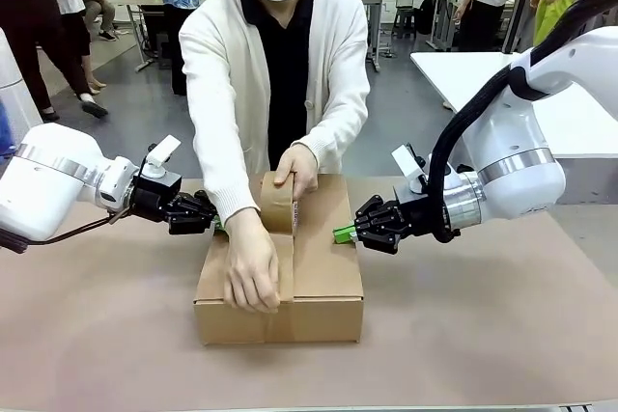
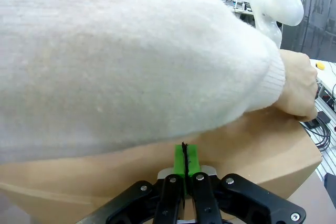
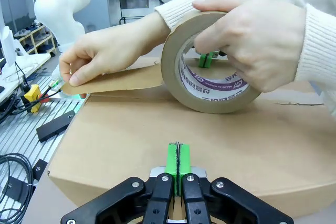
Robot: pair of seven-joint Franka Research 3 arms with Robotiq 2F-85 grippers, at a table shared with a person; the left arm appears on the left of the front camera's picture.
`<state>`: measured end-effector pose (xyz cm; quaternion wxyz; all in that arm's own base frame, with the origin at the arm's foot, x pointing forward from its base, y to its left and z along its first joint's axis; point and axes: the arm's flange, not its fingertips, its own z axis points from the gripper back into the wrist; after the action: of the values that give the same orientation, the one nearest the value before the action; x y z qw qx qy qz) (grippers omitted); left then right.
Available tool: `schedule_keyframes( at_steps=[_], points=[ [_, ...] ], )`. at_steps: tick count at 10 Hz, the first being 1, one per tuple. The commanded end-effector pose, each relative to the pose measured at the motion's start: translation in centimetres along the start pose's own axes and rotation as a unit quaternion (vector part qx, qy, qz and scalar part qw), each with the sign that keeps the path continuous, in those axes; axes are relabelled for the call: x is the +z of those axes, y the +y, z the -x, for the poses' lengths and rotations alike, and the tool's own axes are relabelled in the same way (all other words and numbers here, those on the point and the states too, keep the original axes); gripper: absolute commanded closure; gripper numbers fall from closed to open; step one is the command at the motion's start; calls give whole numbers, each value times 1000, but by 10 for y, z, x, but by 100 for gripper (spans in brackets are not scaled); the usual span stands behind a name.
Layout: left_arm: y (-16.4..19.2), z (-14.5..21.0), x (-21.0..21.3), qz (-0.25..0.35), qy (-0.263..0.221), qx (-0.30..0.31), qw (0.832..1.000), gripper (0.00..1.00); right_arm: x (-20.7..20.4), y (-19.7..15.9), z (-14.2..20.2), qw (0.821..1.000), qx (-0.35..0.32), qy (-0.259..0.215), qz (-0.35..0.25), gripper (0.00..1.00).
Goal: Wrap the clocks to prevent damage.
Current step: After the human seals the box with tape, release both hands from the side flaps of the Package Box.
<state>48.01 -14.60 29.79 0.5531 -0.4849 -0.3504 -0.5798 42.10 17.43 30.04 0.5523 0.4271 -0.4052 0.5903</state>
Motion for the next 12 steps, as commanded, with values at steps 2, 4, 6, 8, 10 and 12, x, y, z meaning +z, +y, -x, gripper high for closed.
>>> schedule_keyframes(
  at_steps=[2, 4, 6, 8, 10, 12],
  points=[
    [1, 3, -2, -2, 1, 2, 1000, 95, -1, 0, 3, 1000, -2, 1, 0, 96],
    [1, 3, -2, -2, 1, 2, 1000, 95, -1, 0, 3, 1000, -2, 1, 0, 96],
    [1, 3, -2, -2, 1, 2, 1000, 95, -1, 0, 3, 1000, -2, 1, 0, 96],
    [1, 3, -2, -2, 1, 2, 1000, 95, -1, 0, 3, 1000, -2, 1, 0, 96],
    [1, 3, -2, -2, 1, 2, 1000, 95, -1, 0, 3, 1000, -2, 1, 0, 96],
    [1, 3, -2, -2, 1, 2, 1000, 95, -1, 0, 3, 1000, -2, 1, 0, 96]
  ],
)
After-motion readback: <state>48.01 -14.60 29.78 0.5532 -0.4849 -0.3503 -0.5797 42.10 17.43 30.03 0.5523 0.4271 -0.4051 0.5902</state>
